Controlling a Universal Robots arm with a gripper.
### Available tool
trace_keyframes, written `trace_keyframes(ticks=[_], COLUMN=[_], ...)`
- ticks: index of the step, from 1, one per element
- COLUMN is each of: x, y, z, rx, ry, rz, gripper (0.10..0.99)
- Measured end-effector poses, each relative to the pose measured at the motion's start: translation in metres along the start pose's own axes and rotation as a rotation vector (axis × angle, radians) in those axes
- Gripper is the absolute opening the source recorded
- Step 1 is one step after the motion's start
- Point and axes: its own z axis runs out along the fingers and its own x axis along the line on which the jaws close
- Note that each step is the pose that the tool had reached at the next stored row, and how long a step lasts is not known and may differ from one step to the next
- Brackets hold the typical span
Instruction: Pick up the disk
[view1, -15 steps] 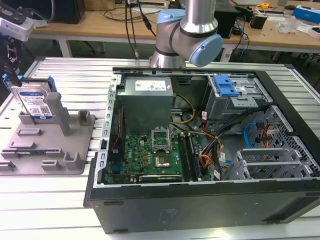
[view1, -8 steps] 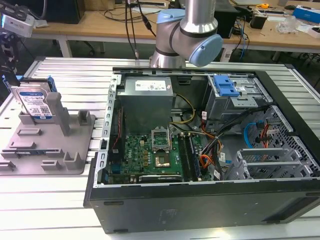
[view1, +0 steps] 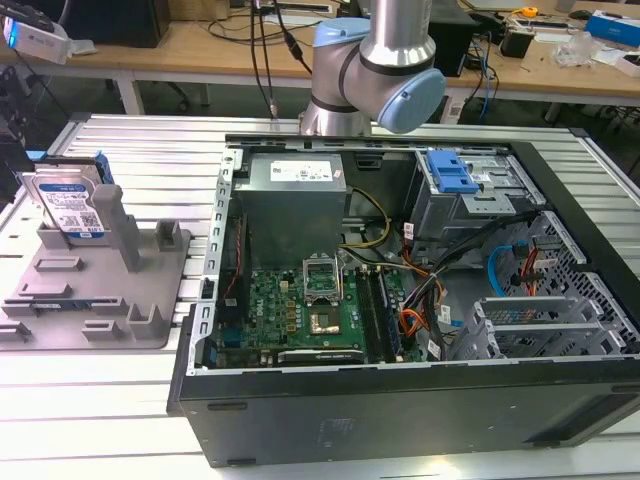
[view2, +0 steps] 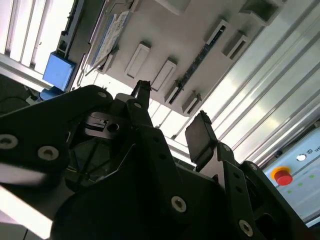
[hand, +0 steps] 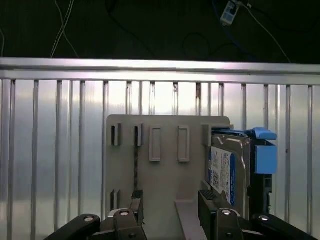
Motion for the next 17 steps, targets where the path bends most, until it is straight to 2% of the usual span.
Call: trace_keyframes(ticks=[4,6,10,11,12,17], x=[-0.0013,-0.0085,-0.0139,-0.0176,-0.0258,-0.0528], y=[0.0001,0.0,0.0002,0.0007,0.0009,0.0003], z=[0.0,0.0001,0.0,0.0,0.0001,0.0], rx=[0.0,0.0,0.0,0.0,0.0,0.0], ry=[0.0012,0.0027,0.0024,0.0022,0.0021,0.0023], rz=[0.001,0.002,0.016,0.02,0.02,0.02], gripper=[0.557,0.557,0.557,0.557,0.557,0.557])
